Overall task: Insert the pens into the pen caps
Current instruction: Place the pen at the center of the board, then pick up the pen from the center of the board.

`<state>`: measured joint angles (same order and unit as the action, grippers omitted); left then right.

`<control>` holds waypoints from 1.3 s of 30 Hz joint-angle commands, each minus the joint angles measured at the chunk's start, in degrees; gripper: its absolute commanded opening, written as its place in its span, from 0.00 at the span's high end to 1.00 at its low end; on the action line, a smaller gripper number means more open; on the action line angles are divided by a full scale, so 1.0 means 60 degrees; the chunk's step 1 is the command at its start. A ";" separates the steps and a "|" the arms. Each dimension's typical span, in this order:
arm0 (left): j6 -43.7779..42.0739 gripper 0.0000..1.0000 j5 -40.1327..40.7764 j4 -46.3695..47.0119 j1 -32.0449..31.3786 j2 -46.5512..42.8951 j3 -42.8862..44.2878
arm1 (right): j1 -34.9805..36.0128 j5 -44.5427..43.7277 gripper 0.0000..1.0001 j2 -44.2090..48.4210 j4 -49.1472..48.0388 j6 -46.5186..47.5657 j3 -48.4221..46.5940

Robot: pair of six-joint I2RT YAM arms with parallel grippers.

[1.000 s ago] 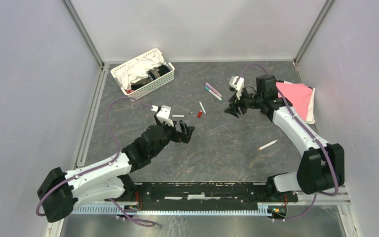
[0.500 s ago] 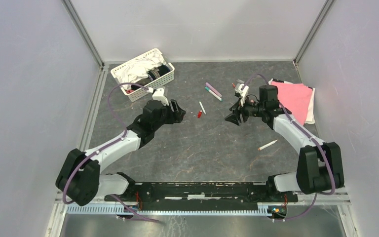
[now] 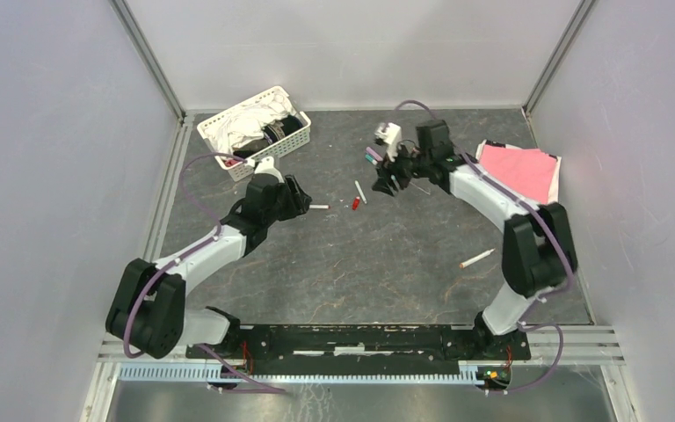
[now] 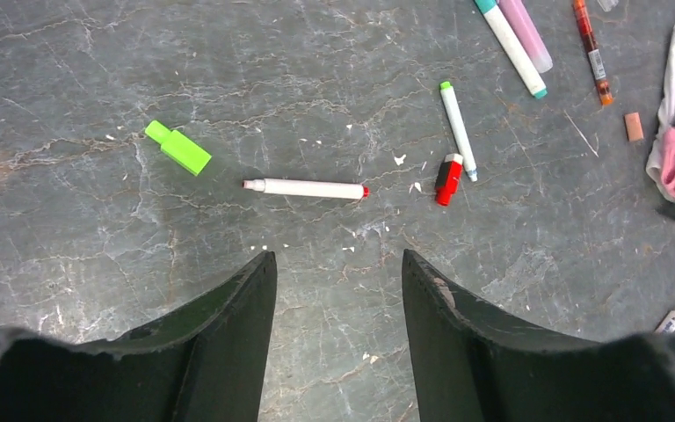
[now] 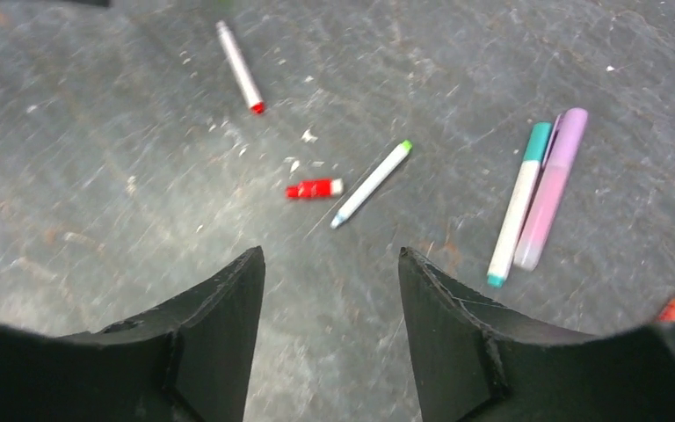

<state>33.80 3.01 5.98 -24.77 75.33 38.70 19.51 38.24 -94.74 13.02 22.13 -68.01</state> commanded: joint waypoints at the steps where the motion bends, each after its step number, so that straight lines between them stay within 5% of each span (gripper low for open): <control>1: 0.0332 0.41 0.0362 -0.0354 0.0034 -0.0524 0.0357 | 0.0969 -0.2774 0.38 -0.1643 0.0833 -0.1052 -0.2090; 8: 0.0025 0.37 0.0881 -0.0703 0.0033 -0.3309 -0.0776 | 0.1811 -0.4857 0.46 -0.2731 0.0147 -0.2977 -0.2973; 15: -0.0062 0.32 0.0933 -0.1390 0.0032 -0.5269 -0.1307 | 0.1924 -0.5411 0.67 -0.3974 0.0587 -0.3131 -0.3833; 39: 0.0456 0.32 0.0849 -0.1511 0.0041 -0.6768 -0.2172 | 0.1920 -0.5453 0.69 -0.5084 0.0810 -0.3110 -0.3905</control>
<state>34.52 8.47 -4.23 -24.51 35.55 25.85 31.11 5.54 -124.14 18.09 3.88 -90.11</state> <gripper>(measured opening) 0.681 0.323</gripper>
